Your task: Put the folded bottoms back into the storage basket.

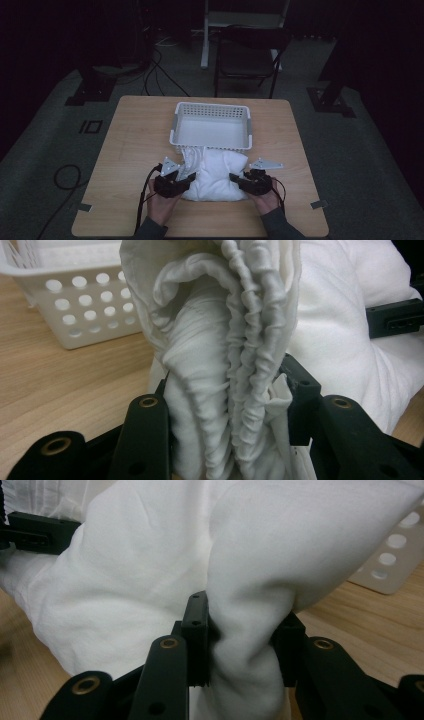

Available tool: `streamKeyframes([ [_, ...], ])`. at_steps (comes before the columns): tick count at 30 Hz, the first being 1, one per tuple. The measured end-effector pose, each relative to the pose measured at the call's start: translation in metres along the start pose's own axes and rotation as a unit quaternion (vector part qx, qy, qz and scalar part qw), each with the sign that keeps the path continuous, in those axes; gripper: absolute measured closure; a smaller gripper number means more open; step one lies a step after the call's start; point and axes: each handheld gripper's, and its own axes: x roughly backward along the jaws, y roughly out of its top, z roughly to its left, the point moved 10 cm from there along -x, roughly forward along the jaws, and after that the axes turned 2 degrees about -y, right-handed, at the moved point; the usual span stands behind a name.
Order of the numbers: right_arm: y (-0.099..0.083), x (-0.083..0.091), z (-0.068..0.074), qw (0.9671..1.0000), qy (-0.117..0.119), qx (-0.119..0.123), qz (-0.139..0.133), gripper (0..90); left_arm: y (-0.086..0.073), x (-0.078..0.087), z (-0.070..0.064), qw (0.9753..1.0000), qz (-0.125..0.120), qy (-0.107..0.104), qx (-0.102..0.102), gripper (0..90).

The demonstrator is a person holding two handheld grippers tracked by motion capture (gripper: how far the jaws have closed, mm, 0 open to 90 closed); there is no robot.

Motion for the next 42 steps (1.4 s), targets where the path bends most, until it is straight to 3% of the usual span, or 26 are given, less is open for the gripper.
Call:
streamKeyframes([
  [26,0.026,0.005,0.012,0.9994,-0.005,0.028,-0.020,68.2,0.019,0.022,0.003,0.9996,-0.028,0.007,-0.001,57.9],
  [42,0.054,0.006,0.018,0.9984,-0.003,0.045,-0.035,68.2,0.042,0.036,0.010,0.9984,-0.054,0.016,-0.008,57.9],
])
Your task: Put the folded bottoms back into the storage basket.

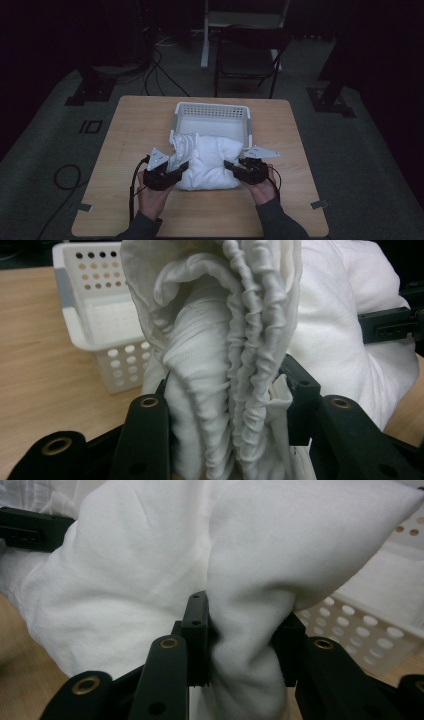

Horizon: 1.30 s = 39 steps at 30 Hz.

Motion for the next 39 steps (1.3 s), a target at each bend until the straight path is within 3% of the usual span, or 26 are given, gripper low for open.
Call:
streamKeyframes([
  [13,0.019,0.006,-0.005,0.9999,-0.001,0.002,-0.016,68.2,0.020,0.000,0.001,0.9999,-0.009,-0.006,-0.008,58.0],
  [23,0.040,0.009,-0.014,0.9993,-0.017,0.003,-0.035,68.2,0.045,-0.008,0.008,0.9996,-0.021,-0.007,-0.017,57.9],
  [39,0.053,0.005,-0.024,0.9987,-0.030,0.003,-0.041,68.3,0.059,-0.018,0.016,0.9994,-0.026,-0.011,-0.018,57.9],
])
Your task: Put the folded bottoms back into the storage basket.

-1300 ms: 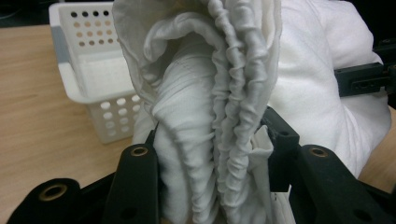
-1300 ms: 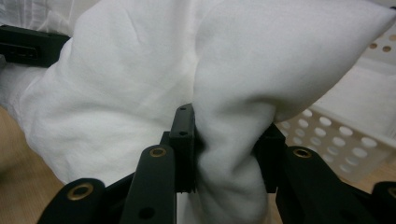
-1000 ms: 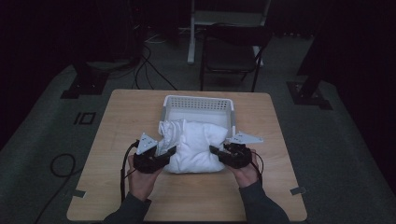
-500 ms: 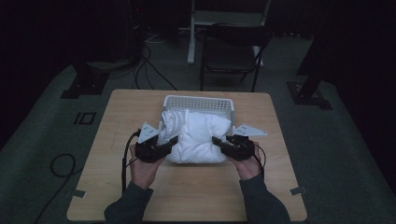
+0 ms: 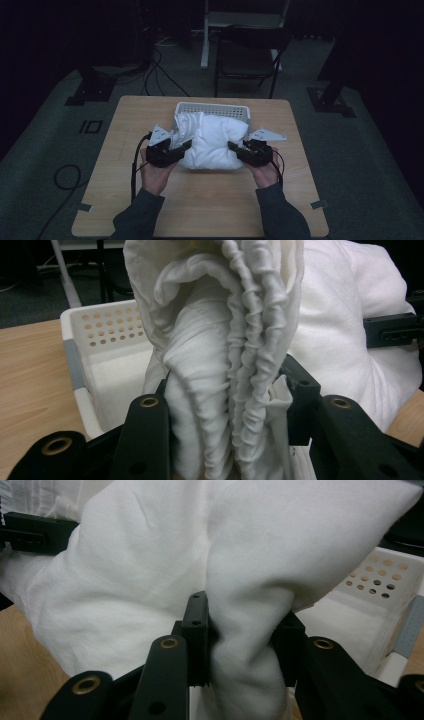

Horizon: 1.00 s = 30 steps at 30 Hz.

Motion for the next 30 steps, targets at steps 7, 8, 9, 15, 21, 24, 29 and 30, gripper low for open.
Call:
streamKeyframes([
  [7,0.009,-0.001,-0.005,1.0000,-0.004,0.000,-0.004,68.3,0.009,-0.005,0.004,1.0000,-0.007,-0.007,-0.001,57.9],
  [8,0.010,-0.002,-0.006,1.0000,-0.006,0.000,-0.004,68.3,0.010,-0.005,0.004,1.0000,-0.007,-0.007,-0.001,57.9],
  [9,0.011,-0.002,-0.007,1.0000,-0.006,0.000,-0.004,68.3,0.012,-0.006,0.005,0.9999,-0.008,-0.007,-0.002,58.0],
  [15,0.018,-0.005,-0.012,0.9999,-0.011,-0.003,-0.007,68.4,0.019,-0.011,0.008,0.9999,-0.012,-0.004,-0.003,57.9],
  [21,0.024,-0.008,-0.015,0.9998,-0.018,0.000,-0.009,68.3,0.024,-0.014,0.012,0.9999,-0.015,-0.003,-0.005,58.0],
  [24,0.027,-0.011,-0.017,0.9997,-0.021,0.001,-0.009,68.3,0.026,-0.018,0.015,0.9999,-0.016,-0.002,-0.005,57.9],
  [29,0.029,-0.015,-0.021,0.9996,-0.027,0.000,-0.007,68.4,0.027,-0.022,0.019,0.9999,-0.016,-0.002,-0.002,57.9],
  [30,0.030,-0.016,-0.021,0.9996,-0.028,0.001,-0.007,68.4,0.027,-0.022,0.019,0.9999,-0.016,-0.002,-0.002,57.9],
])
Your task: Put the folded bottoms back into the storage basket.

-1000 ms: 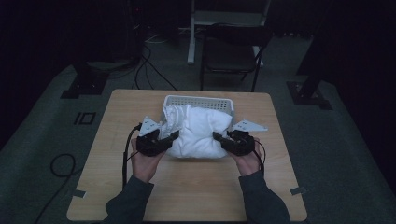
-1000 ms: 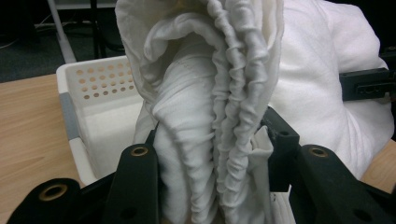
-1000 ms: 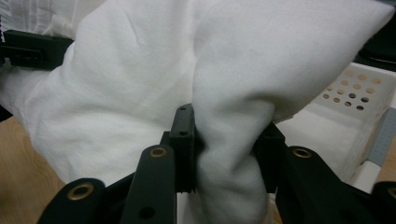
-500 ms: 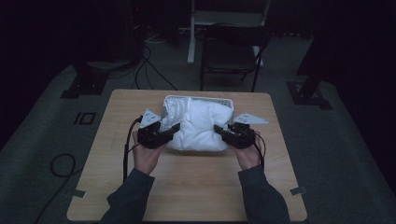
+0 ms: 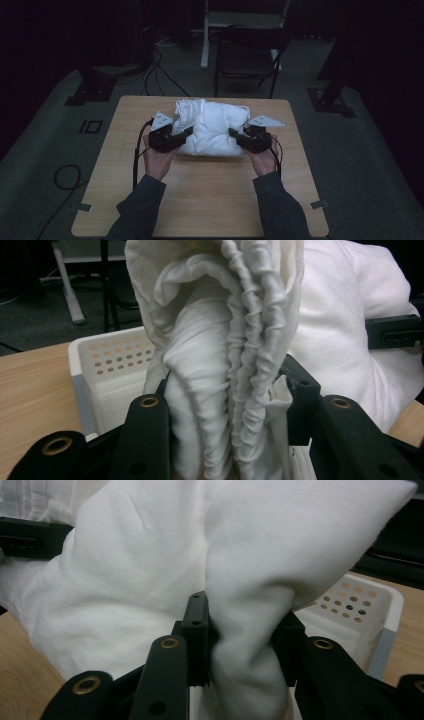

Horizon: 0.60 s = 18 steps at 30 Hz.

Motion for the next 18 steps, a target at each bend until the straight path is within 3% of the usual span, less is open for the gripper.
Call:
streamKeyframes([
  [18,0.007,-0.007,-0.011,0.9999,-0.016,0.000,-0.002,68.5,0.008,-0.016,0.009,1.0000,-0.006,-0.001,0.000,57.9],
])
